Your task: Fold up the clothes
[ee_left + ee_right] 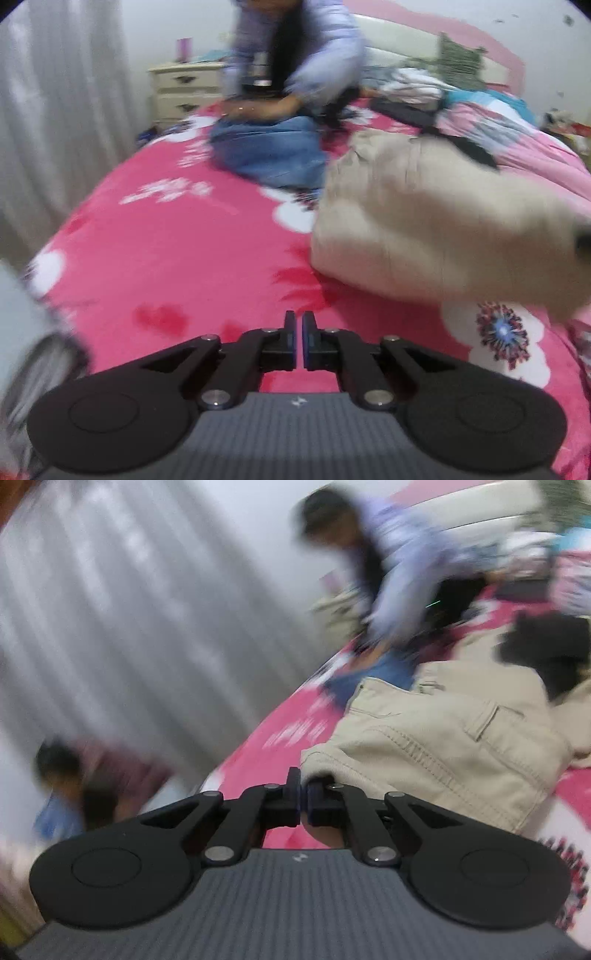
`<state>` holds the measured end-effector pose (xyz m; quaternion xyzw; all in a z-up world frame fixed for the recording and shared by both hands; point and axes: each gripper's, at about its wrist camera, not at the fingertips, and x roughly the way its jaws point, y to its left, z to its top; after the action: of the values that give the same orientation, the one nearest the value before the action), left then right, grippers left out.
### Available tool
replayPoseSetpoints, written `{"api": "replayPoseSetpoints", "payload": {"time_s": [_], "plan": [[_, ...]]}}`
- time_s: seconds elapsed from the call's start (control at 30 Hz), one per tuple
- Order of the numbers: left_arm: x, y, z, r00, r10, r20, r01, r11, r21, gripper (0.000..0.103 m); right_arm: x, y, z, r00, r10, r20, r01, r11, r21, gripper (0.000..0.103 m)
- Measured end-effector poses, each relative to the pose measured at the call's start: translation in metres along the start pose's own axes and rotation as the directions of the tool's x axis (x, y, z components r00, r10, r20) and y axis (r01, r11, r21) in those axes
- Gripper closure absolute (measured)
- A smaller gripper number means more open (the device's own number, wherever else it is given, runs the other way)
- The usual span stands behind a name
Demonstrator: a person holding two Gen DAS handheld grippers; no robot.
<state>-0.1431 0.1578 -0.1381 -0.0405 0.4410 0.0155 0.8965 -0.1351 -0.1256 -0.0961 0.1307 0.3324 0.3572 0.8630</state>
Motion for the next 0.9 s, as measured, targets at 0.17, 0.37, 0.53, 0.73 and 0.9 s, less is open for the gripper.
{"api": "replayPoseSetpoints", "payload": {"time_s": [0.17, 0.37, 0.53, 0.73, 0.9], "plan": [[-0.029, 0.007, -0.052, 0.991, 0.082, -0.107, -0.089, 0.994, -0.070, 0.080, 0.035, 0.048, -0.092, 0.898, -0.083, -0.431, -0.026, 0.970, -0.241, 0.077], [-0.050, -0.004, -0.111, 0.982, 0.030, -0.188, -0.058, 0.987, -0.149, 0.074, 0.020, 0.057, -0.166, 0.721, -0.159, -0.675, -0.074, 0.950, -0.303, 0.070], [-0.062, -0.018, -0.135, 0.982, -0.022, -0.186, -0.021, 0.973, -0.229, 0.071, -0.017, 0.024, -0.127, 0.829, -0.203, -0.520, 0.082, 0.965, -0.247, 0.048], [-0.059, -0.016, -0.146, 0.983, -0.094, -0.156, 0.034, 0.937, -0.348, 0.071, 0.054, -0.108, -0.089, 0.880, -0.184, -0.437, 0.270, 0.952, 0.144, 0.042], [-0.049, -0.021, -0.154, 0.984, -0.114, -0.137, 0.056, 0.928, -0.368, 0.073, 0.090, -0.154, -0.102, 0.899, -0.109, -0.424, 0.287, 0.878, 0.382, 0.081]]}}
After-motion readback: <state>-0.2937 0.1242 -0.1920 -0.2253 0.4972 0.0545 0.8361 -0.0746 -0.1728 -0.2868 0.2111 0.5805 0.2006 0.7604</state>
